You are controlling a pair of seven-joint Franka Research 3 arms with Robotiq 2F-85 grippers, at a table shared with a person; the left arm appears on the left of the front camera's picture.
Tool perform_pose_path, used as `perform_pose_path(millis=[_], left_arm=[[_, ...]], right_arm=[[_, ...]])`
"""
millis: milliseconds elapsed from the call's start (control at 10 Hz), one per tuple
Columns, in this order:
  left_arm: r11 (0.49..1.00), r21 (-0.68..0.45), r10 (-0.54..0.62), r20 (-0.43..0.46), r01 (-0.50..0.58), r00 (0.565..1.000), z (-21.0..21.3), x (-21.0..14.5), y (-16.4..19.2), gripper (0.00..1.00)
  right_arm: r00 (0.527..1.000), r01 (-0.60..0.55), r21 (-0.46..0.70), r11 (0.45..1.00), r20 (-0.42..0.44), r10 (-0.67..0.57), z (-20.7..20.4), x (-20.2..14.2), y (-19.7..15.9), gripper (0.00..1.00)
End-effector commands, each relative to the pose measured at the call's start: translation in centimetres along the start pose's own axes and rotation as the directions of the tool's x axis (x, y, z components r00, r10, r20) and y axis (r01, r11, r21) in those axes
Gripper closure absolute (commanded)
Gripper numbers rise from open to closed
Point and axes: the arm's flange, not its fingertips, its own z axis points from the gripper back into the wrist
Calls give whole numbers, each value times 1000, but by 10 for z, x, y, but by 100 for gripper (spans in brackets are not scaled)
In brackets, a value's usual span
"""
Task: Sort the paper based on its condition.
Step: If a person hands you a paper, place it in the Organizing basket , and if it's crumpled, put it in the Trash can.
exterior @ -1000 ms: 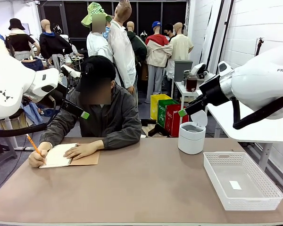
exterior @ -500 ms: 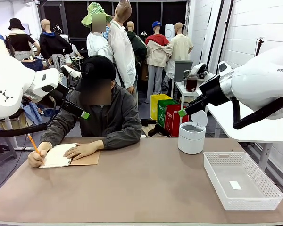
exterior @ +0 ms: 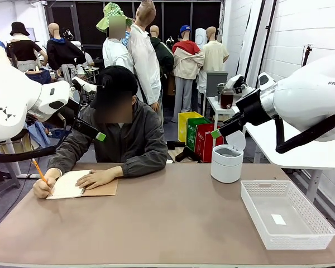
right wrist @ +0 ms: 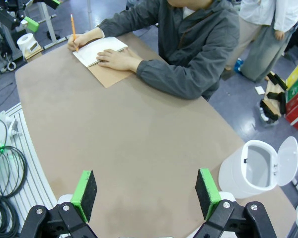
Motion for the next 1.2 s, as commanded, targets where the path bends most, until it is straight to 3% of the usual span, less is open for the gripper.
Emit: perform_pose_path(millis=[0,1100], left_arm=[[1000,-6,3,-5,-3,1000,1,0,1,0],[1000,-6,3,-5,-3,1000,1,0,1,0]], right_arm=[[1000,3,9,1000,-1,-3,0,-1,0,0],[1000,3,9,1000,-1,-3,0,-1,0,0]])
